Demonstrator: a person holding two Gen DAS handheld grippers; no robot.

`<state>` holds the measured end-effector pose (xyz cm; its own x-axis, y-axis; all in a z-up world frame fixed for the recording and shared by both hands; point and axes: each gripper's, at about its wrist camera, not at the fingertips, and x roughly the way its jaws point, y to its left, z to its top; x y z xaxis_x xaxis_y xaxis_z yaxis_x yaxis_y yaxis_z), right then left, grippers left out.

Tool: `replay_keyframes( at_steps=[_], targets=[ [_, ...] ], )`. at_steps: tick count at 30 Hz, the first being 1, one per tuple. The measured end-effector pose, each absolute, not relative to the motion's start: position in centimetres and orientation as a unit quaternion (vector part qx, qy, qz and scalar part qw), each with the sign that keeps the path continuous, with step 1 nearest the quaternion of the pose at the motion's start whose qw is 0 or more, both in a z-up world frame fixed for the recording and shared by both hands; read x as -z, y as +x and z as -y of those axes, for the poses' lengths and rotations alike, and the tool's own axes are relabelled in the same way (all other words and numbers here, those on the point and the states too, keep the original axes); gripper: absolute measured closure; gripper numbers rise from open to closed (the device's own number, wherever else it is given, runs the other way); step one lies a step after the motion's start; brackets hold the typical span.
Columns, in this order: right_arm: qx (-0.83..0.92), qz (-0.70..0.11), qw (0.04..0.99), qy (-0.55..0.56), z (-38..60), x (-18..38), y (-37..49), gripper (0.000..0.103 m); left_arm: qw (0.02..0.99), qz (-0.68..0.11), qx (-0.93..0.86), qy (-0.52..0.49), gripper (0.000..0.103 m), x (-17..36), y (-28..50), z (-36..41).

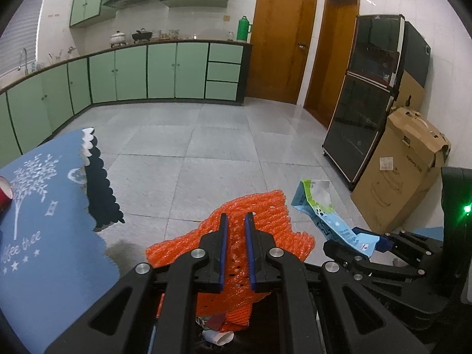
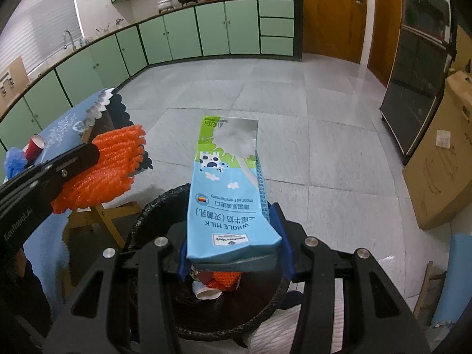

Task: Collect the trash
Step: 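Carry net and milk carton over the bin and open both grippers, then move both grippers back over the blue bag and red cup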

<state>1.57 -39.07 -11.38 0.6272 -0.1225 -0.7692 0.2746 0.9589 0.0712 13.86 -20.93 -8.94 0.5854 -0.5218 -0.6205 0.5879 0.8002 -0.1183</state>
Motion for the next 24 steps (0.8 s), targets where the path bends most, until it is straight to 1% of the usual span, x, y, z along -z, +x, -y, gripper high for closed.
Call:
replay_keyframes(
  at_steps=[6, 9, 10, 11, 12, 14, 15, 16, 18, 19, 20, 24],
  targets=[
    [0.111, -0.434, 0.889, 0.093, 39.7, 13.1, 2.2, 0.058, 0.884, -0.342, 0.314, 0.056, 0.089, 9.5, 14.5, 21.9],
    [0.107, -0.44, 0.887, 0.095, 39.8, 13.7, 2.4, 0.056, 0.881, -0.348, 0.315, 0.057, 0.084, 9.6, 14.8, 22.1],
    [0.106, -0.44, 0.887, 0.094, 39.8, 13.8, 2.5, 0.054, 0.88, -0.349, 0.315, 0.056, 0.081, 9.6, 14.8, 22.0],
    [0.104, -0.443, 0.886, 0.09, 39.7, 13.9, 2.6, 0.044, 0.879, -0.351, 0.317, 0.054, 0.079, 9.6, 14.8, 21.9],
    [0.104, -0.443, 0.886, 0.086, 39.7, 13.9, 2.7, 0.039, 0.879, -0.352, 0.317, 0.052, 0.078, 9.6, 14.8, 21.9],
    [0.106, -0.443, 0.887, 0.081, 39.6, 13.9, 2.7, 0.036, 0.879, -0.353, 0.316, 0.048, 0.07, 9.5, 14.9, 21.6],
    [0.107, -0.444, 0.886, 0.081, 39.6, 13.9, 2.7, 0.033, 0.88, -0.352, 0.315, 0.043, 0.067, 9.3, 15.0, 21.4],
    [0.11, -0.444, 0.886, 0.081, 39.6, 13.8, 2.6, 0.03, 0.882, -0.351, 0.313, 0.037, 0.061, 9.1, 15.0, 21.1],
    [0.112, -0.441, 0.887, 0.081, 39.5, 13.6, 2.6, 0.022, 0.884, -0.348, 0.31, 0.027, 0.053, 8.7, 15.2, 20.4],
    [0.112, -0.438, 0.888, 0.082, 39.5, 13.3, 2.5, 0.019, 0.886, -0.346, 0.307, 0.023, 0.052, 8.5, 15.2, 20.0],
    [0.113, -0.436, 0.889, 0.081, 39.5, 13.2, 2.4, 0.014, 0.888, -0.345, 0.304, 0.02, 0.051, 8.3, 15.3, 19.7],
    [0.109, -0.421, 0.896, 0.091, 39.1, 11.7, 2.1, 0.012, 0.9, -0.331, 0.285, 0.006, 0.044, 7.0, 15.6, 17.3]
  ],
)
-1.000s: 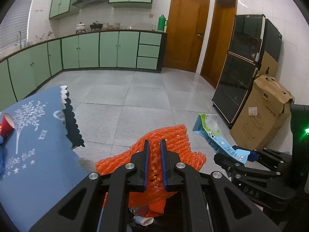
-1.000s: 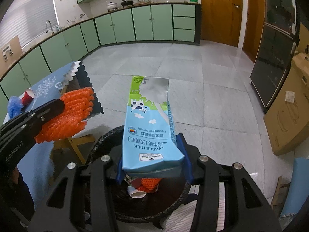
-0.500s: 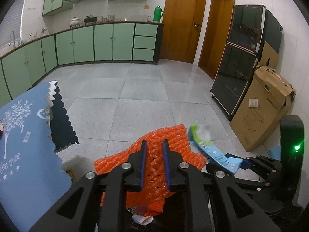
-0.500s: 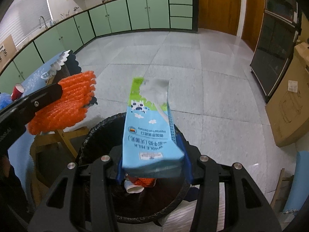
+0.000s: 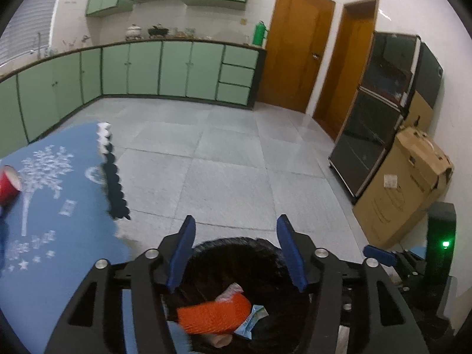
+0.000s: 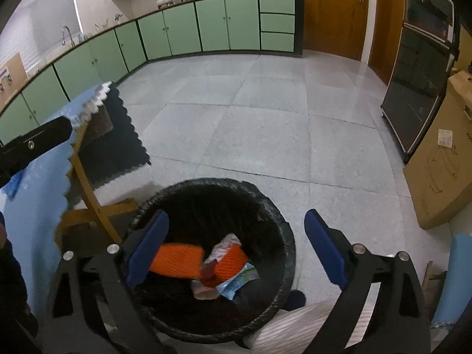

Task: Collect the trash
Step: 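Move both grippers back over the blue bag and red cup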

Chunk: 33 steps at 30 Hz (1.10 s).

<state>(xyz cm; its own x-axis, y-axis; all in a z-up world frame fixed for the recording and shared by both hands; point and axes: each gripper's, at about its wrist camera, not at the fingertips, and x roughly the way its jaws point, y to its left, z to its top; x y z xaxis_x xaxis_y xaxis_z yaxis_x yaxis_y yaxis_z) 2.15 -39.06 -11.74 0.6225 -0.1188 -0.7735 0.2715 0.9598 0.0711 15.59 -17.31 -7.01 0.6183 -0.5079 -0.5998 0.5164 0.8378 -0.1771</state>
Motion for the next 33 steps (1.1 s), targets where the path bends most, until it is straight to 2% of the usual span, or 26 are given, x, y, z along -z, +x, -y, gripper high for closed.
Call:
replay_keyframes(
  at_steps=[17, 25, 33],
  targets=[
    [-0.019, -0.335, 0.94, 0.063, 26.4, 4.8, 6.8, 0.009, 0.959, -0.265, 0.105, 0.0, 0.039, 3.1, 14.8, 0.2],
    [-0.073, -0.315, 0.945, 0.044, 18.9, 4.6, 10.7, 0.008, 0.964, -0.263, 0.02, -0.016, 0.039, 3.8, 15.8, -8.2],
    [-0.091, -0.322, 0.942, 0.03, 14.5, 5.7, 13.1, 0.007, 0.958, -0.285, -0.009, -0.022, 0.036, 5.8, 17.7, -12.1]
  ],
)
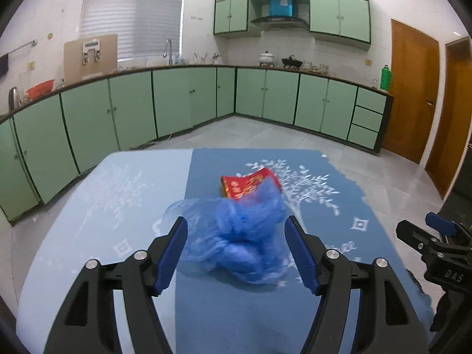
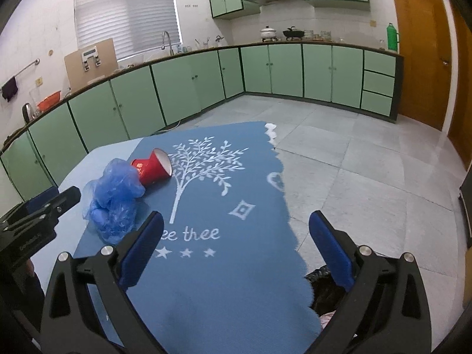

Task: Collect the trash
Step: 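Move both grippers back over the blue bag and red cup, then grasp the blue plastic bag with the left gripper while the right grasps the red cup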

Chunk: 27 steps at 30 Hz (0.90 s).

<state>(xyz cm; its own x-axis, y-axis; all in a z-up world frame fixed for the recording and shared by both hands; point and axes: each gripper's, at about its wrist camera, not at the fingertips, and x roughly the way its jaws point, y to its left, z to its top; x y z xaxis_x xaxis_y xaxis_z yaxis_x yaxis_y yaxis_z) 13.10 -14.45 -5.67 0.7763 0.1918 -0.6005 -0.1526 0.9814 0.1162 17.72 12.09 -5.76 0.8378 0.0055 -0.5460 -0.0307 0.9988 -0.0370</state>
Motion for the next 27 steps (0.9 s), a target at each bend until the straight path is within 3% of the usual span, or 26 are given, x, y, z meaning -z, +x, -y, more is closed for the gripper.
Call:
replay_keyframes(
  at_steps=[14, 15, 16, 17, 18, 20, 27],
  targets=[
    [-0.088, -0.339, 0.937, 0.013, 12.8, 7.4, 15.0, 0.007, 0.936, -0.349, 0.004, -0.049, 0.03, 9.4, 22.1, -12.8],
    [-0.088, -0.34, 0.936, 0.013, 12.8, 7.4, 15.2, 0.007, 0.933, -0.357, 0.006, -0.051, 0.033, 9.6, 22.5, -12.8],
    [-0.089, -0.34, 0.936, 0.013, 12.8, 7.5, 15.3, 0.007, 0.931, -0.36, 0.009, -0.053, 0.053, 9.8, 22.6, -12.7],
    [-0.089, -0.34, 0.936, 0.013, 12.7, 7.5, 15.5, 0.007, 0.929, -0.366, 0.016, -0.056, 0.062, 9.9, 22.8, -12.6],
    [-0.09, -0.34, 0.936, 0.014, 12.8, 7.5, 15.6, 0.007, 0.927, -0.369, 0.017, -0.059, 0.063, 10.1, 22.9, -12.5],
    [-0.092, -0.341, 0.935, 0.014, 12.7, 7.5, 15.7, 0.007, 0.929, -0.364, 0.018, -0.069, 0.077, 10.0, 22.8, -12.7],
    [-0.109, -0.338, 0.935, 0.007, 10.8, 7.4, 16.5, 0.007, 0.939, -0.332, -0.01, -0.09, 0.084, 8.9, 21.3, -14.5]
  ],
)
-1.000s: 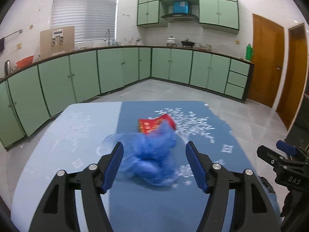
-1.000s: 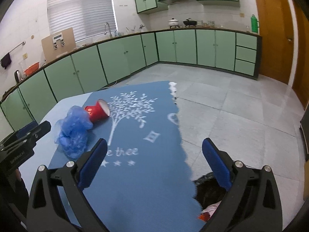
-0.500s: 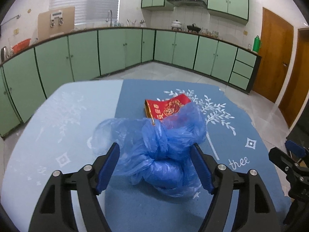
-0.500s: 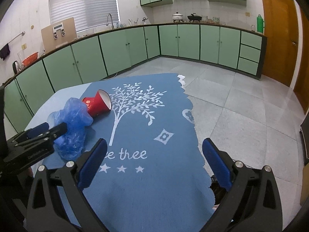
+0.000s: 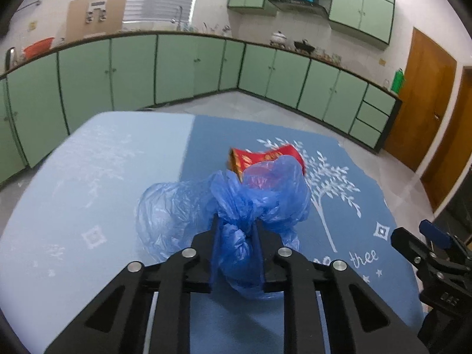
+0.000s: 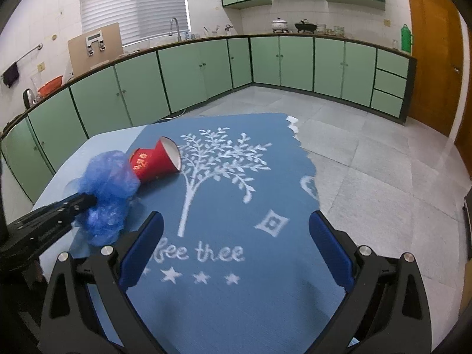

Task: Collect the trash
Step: 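Grasp the blue plastic bag with the left gripper while the right grasps the red cup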

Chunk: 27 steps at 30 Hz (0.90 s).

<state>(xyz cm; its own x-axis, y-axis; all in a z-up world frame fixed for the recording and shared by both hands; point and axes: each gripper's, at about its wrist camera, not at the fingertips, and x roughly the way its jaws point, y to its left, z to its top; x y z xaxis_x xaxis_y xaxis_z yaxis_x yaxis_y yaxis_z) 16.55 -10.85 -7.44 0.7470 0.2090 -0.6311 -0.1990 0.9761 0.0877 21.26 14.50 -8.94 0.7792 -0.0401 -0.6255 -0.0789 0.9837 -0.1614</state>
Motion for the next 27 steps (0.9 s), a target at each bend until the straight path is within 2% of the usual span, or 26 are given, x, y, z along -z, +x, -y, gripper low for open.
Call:
replay_keyframes(
  at_steps=[12, 27],
  targets=[
    [-0.177, -0.332, 0.926, -0.023, 2.8, 7.1, 21.0, 0.007, 0.942, -0.305, -0.11, -0.087, 0.084, 7.8, 22.2, -21.5],
    [-0.172, -0.399, 0.898, -0.067, -2.8, 9.7, 25.7, 0.007, 0.932, -0.324, -0.12, -0.108, 0.084, 9.3, 23.5, -23.2]
  ],
)
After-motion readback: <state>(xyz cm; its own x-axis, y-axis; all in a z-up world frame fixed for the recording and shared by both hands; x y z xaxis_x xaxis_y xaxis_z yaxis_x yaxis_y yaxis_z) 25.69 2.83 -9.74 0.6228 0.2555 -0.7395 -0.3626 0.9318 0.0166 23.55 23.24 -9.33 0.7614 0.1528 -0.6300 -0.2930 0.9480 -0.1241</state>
